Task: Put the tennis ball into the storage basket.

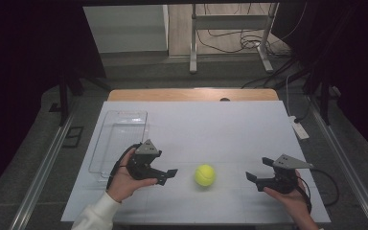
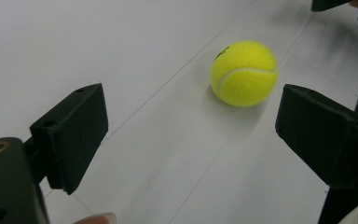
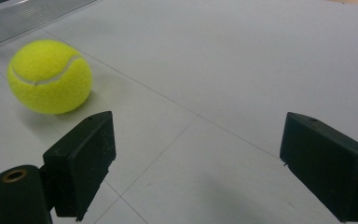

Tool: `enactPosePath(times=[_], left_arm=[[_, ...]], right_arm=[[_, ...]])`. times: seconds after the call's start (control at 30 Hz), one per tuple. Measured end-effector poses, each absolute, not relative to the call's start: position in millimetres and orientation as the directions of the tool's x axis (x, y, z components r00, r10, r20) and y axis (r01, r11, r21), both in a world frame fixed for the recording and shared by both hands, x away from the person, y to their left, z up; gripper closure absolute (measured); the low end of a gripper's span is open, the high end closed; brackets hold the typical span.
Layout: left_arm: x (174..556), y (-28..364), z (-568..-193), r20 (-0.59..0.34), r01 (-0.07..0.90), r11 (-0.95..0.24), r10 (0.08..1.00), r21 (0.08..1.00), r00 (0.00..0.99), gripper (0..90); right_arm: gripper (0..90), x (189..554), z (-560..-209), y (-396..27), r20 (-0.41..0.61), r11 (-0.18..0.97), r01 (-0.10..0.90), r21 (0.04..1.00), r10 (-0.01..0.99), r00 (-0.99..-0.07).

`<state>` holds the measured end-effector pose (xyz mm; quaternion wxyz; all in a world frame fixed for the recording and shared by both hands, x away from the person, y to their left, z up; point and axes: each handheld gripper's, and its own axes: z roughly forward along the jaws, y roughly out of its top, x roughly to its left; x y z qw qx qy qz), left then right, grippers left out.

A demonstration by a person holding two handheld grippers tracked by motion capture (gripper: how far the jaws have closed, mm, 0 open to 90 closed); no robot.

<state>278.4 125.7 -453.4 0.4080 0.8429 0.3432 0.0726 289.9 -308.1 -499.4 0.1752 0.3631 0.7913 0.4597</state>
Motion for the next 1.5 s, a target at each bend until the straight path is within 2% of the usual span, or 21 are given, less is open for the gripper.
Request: enactPosePath(times=[0.33,1.5], left_arm=[[281,115,-450,-0.134,0.5,-0.456,0.626,0.736,0.768,10.6],[295,71,-457,-0.146,0.478,-0.527,0.552,0.702,0.821,9.9]], right_arm=[[10.9,290,-500,-308,0.054,0.317,0.413,0.854,0.735,-0.676],[10.9,291,-500,-309,0.054,0.318,0.413,0.854,0.734,-0.677]])
